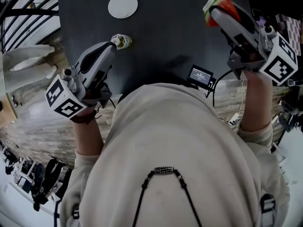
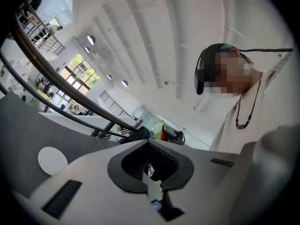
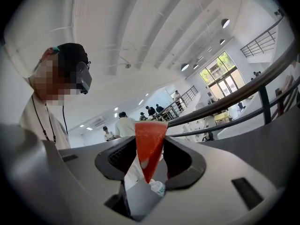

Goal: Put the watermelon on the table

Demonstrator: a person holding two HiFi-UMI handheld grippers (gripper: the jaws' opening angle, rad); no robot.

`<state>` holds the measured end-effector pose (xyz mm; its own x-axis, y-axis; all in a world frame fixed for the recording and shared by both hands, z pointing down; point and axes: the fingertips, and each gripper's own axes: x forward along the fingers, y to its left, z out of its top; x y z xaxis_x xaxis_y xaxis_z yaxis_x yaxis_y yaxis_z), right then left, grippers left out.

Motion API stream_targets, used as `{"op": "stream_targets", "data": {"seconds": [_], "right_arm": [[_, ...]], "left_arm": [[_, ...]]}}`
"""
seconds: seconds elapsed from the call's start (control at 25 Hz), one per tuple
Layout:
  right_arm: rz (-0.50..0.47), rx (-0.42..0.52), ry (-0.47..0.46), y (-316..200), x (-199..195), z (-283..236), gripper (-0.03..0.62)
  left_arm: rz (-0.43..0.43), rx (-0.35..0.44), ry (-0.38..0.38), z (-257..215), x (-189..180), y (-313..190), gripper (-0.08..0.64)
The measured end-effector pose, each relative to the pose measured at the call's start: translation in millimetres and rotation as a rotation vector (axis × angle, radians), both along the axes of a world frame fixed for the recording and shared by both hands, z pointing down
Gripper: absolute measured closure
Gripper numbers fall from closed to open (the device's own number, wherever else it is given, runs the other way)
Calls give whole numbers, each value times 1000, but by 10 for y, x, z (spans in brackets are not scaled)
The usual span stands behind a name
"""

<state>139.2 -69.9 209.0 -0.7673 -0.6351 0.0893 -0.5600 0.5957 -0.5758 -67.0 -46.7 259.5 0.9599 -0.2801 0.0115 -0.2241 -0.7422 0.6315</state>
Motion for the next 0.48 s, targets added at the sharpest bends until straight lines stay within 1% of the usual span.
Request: {"op": "stream_targets", "data": {"seconds": [0.32, 0.48], "right_arm": [[-68, -33, 52, -256, -334, 104, 400], [-107, -61, 70, -451, -540, 242, 400]], "left_arm": [[-76, -47, 33, 137, -345, -8, 561], [-118, -86, 39, 273, -573, -62, 561]]}}
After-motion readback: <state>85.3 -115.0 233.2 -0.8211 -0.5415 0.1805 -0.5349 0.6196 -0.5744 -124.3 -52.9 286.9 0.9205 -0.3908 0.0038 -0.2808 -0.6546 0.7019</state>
